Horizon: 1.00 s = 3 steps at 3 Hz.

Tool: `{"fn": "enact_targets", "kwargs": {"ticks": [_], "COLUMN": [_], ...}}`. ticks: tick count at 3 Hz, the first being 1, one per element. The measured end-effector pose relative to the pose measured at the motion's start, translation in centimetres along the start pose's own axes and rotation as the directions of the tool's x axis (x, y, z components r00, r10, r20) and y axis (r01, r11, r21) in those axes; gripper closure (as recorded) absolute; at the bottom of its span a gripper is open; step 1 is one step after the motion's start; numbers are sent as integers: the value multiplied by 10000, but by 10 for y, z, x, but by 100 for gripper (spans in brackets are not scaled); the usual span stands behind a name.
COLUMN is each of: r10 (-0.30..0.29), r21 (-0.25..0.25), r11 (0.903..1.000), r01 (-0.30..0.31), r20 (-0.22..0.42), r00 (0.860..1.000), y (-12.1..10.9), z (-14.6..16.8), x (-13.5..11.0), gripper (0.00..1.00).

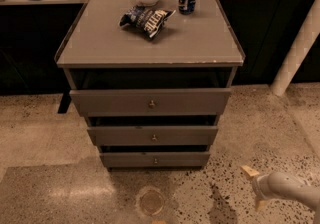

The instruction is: Open bottom drawer

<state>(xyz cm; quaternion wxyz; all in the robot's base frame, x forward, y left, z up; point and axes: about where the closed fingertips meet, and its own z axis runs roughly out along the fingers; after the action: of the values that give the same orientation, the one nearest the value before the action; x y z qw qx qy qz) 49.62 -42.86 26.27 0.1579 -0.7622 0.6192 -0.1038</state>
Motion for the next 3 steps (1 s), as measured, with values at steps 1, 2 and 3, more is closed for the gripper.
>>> {"fn": "enact_targets", "kwargs": {"ticks": [1, 2, 3], "r10": [-175, -142, -55], "r21": [-336, -657, -822], "r11": [9992, 9976, 9964], "r01": [219, 237, 186], "r20": [1264, 1423, 1571], "r00": [9918, 9897, 9876], "y": [-24, -27, -24], "z": [38, 35, 43], "x": [-31, -25, -28], "gripper": [0, 0, 0]}}
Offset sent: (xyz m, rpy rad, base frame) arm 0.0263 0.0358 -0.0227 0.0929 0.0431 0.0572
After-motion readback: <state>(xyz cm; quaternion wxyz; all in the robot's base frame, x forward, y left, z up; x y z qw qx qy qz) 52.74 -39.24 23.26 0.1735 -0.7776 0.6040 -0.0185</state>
